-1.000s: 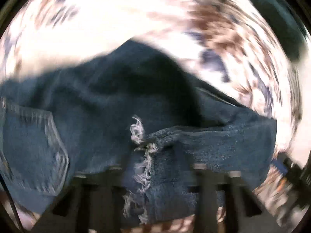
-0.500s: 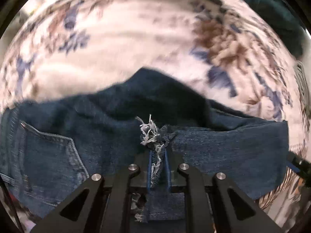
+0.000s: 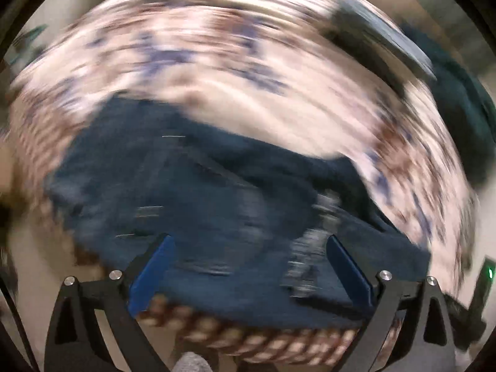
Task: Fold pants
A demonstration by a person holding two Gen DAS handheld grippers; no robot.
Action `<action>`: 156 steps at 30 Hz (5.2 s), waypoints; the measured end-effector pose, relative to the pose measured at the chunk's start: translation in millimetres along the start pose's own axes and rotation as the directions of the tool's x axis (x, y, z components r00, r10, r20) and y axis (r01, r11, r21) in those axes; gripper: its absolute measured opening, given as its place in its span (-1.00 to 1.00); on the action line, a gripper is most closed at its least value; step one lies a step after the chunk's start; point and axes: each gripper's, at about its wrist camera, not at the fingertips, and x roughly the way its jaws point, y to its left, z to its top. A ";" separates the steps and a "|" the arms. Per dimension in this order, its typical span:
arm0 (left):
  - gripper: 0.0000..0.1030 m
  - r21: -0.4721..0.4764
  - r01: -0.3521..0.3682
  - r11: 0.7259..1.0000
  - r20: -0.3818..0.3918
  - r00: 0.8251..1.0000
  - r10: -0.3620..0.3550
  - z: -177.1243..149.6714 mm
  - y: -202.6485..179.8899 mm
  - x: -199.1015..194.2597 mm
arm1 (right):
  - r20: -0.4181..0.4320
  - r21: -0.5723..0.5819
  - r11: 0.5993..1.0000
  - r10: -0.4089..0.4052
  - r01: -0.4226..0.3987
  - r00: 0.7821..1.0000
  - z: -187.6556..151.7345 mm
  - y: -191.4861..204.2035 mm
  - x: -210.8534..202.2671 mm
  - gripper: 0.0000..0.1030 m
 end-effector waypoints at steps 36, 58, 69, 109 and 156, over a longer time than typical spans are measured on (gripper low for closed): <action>0.08 -0.586 0.342 0.735 0.307 0.933 -0.189 -4.4 192.5 56.2 | -0.087 -0.105 0.994 -0.035 0.026 0.996 16.5 142.4 63.7 0.81; -0.62 0.007 0.266 0.964 0.272 0.927 -0.258 -28.4 -86.9 -89.6 | -0.080 -0.072 0.997 -0.034 0.028 0.996 8.0 75.9 18.4 0.81; -0.62 0.257 0.143 0.956 -0.106 0.987 -0.120 -113.1 -216.2 45.8 | -0.056 -0.035 0.993 -0.114 0.112 0.992 7.1 -55.8 -22.1 0.81; 0.87 0.047 -0.136 0.990 -0.008 0.991 0.137 -43.2 -65.3 -30.3 | -0.148 0.059 0.871 0.491 -0.488 0.858 42.9 15.5 9.1 -0.76; 0.23 0.013 0.316 0.949 -0.326 0.898 -0.295 25.7 -168.0 94.9 | 0.162 0.614 0.594 0.550 -0.520 0.819 -49.6 -274.4 -20.0 0.63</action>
